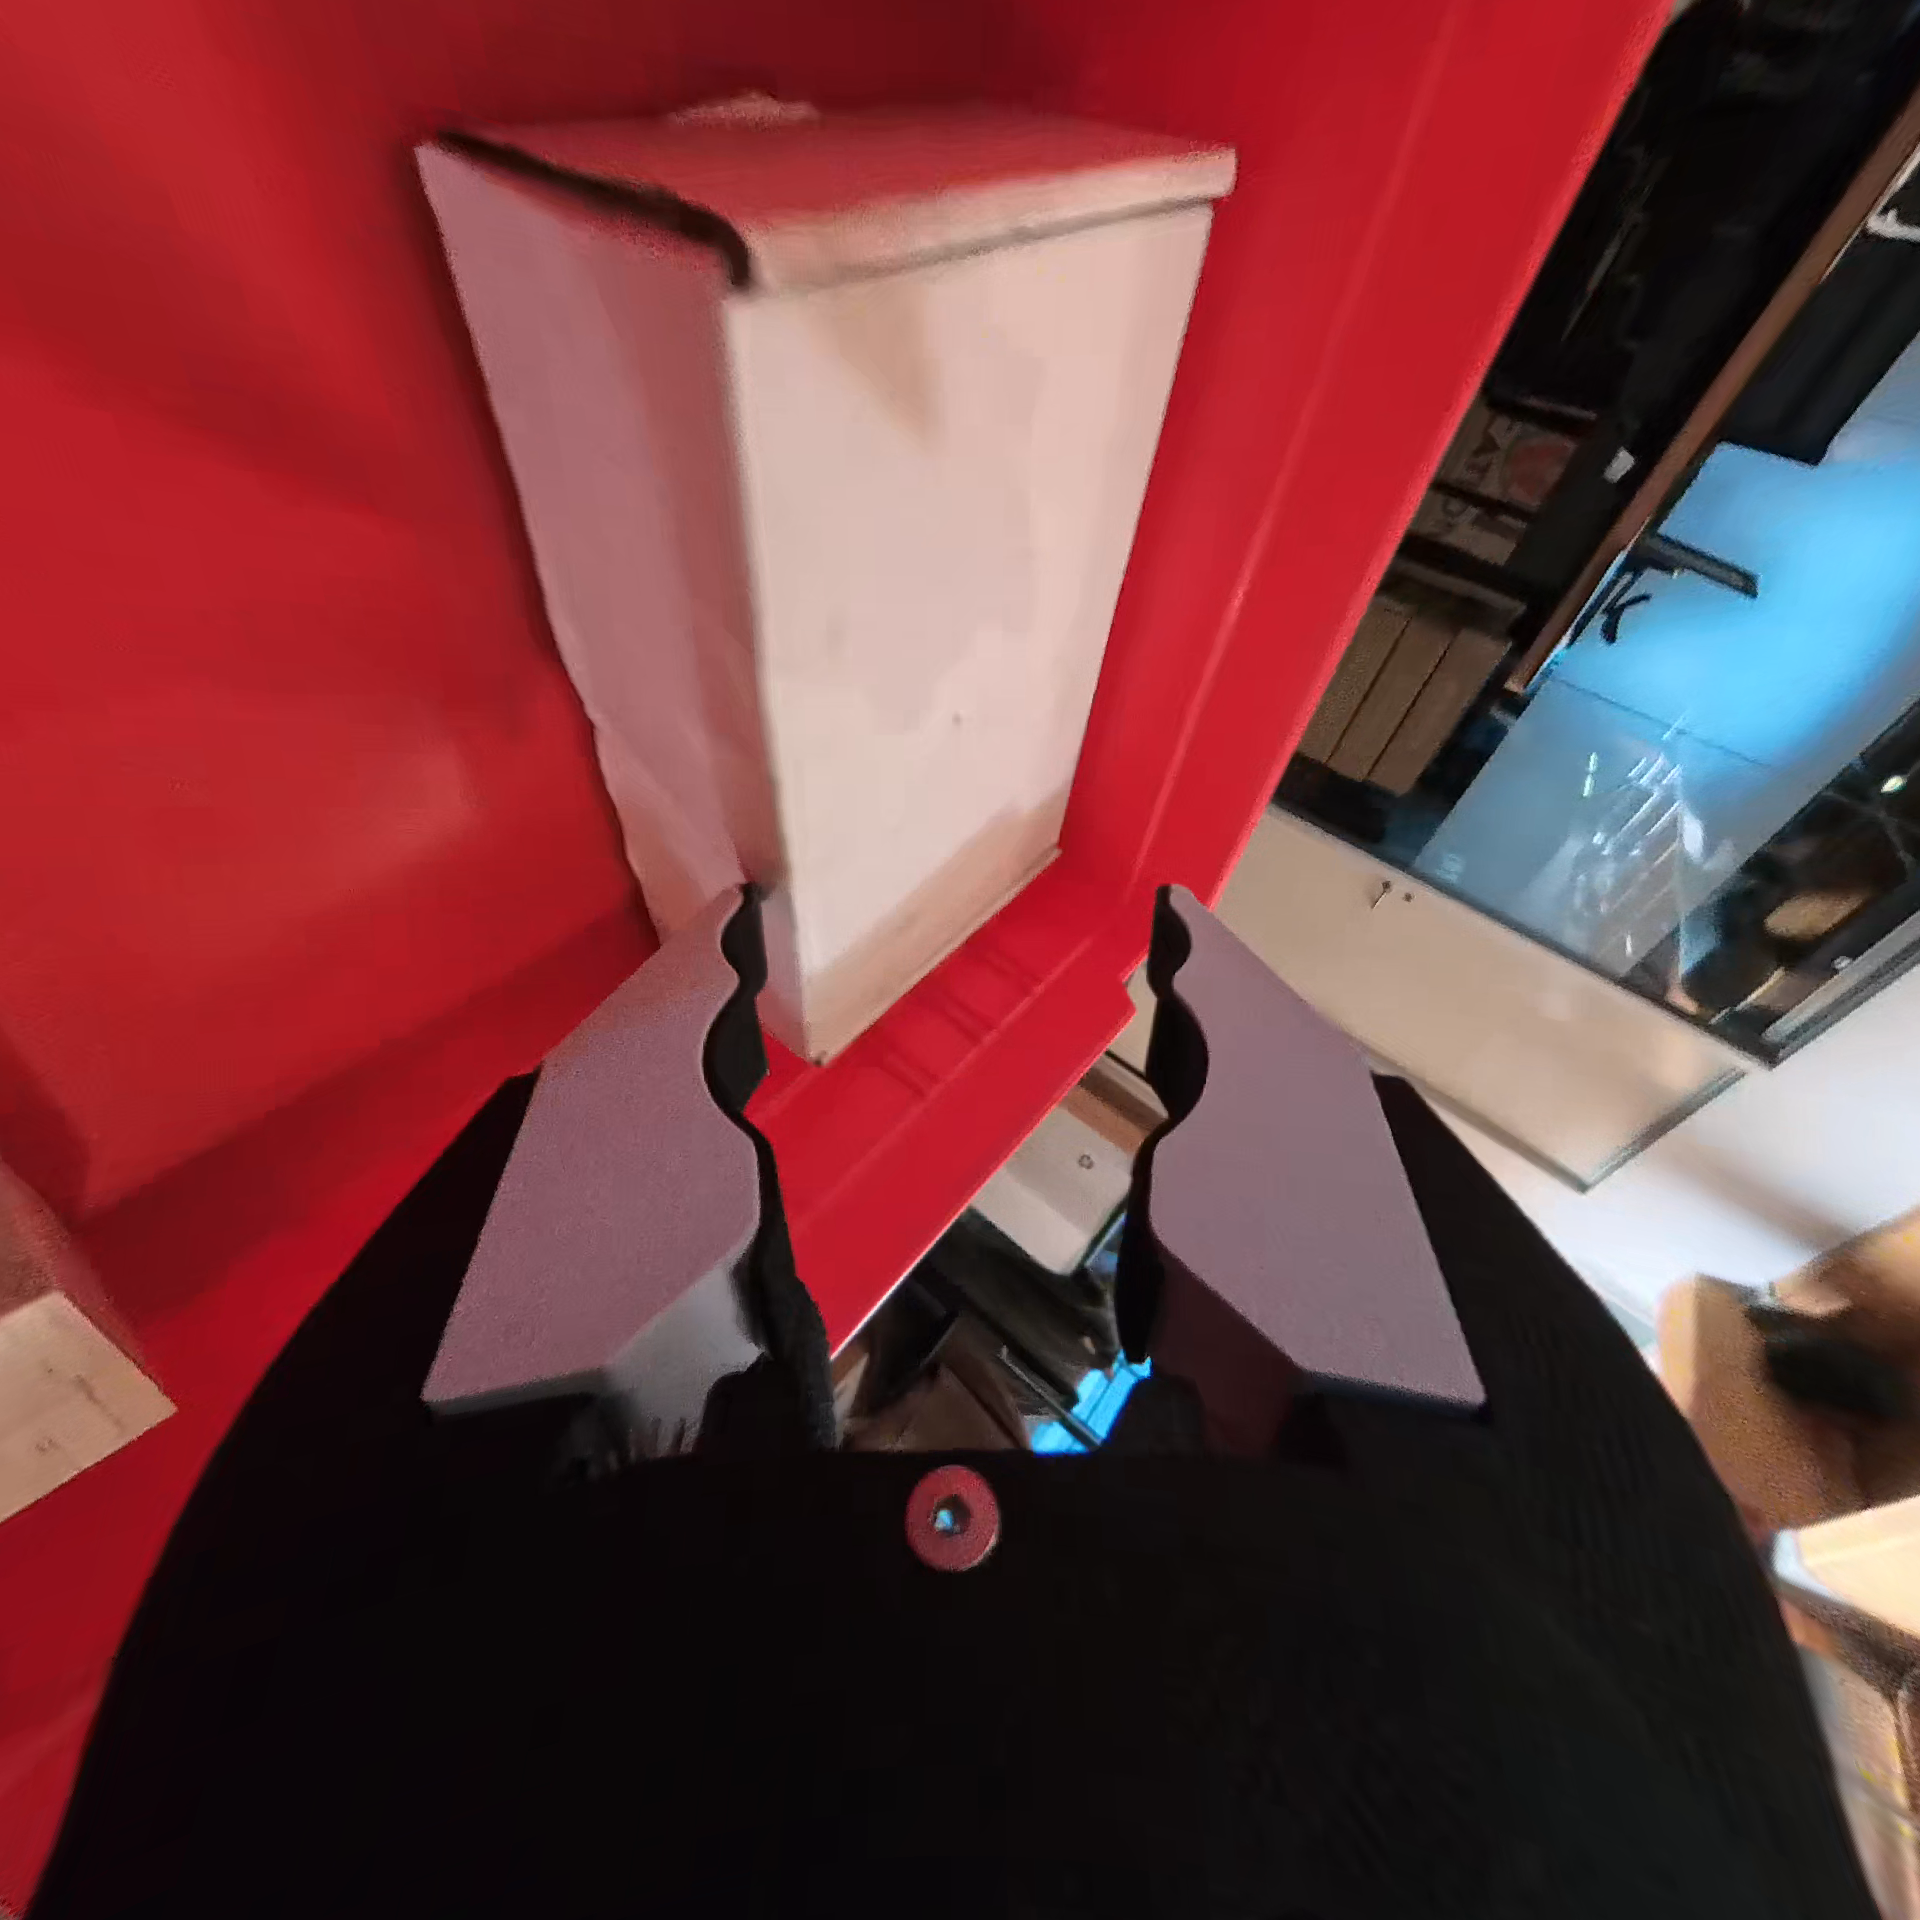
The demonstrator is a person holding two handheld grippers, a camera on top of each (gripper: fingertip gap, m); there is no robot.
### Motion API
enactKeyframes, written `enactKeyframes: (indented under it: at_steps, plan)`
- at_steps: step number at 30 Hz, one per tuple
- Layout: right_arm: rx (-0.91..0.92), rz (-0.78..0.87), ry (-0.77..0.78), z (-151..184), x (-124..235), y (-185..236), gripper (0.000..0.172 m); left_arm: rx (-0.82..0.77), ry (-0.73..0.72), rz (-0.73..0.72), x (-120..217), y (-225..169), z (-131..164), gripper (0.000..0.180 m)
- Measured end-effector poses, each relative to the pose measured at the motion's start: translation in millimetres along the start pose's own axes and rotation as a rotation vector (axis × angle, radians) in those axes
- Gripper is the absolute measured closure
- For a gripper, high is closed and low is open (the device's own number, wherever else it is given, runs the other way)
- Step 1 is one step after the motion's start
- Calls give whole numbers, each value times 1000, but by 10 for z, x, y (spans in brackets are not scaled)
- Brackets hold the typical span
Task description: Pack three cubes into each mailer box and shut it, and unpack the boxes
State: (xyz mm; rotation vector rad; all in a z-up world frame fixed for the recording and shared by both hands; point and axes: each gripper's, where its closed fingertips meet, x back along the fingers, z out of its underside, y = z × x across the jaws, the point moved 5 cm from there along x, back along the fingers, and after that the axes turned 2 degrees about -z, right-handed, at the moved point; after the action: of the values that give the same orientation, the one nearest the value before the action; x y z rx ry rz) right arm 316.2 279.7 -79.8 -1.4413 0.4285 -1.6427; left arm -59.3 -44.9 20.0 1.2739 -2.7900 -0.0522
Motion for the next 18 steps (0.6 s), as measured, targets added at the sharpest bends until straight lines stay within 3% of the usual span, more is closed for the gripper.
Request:
enactKeyframes:
  at_steps: [5,8,10,12,14,18]
  plan:
    - [-79,-141,-29,62,37,105,87,14,14,8,-28,8,32,180]
    - [-174,-90,-18,125,100,6,87,-1,13,-13,-25,36,33,180]
    - [-345,50,-76,112,252,-219,95,-29,-22,-83,25,122,-8,180]
    - [-533,194,-205,-14,563,-460,97,-63,-85,-218,146,285,-85,180]
    - [-688,316,-431,-304,1008,-659,112,-86,-166,-344,335,446,-180,176]
    - [-771,474,-865,-1090,1809,-788,138,-87,-339,-579,827,732,-335,174]
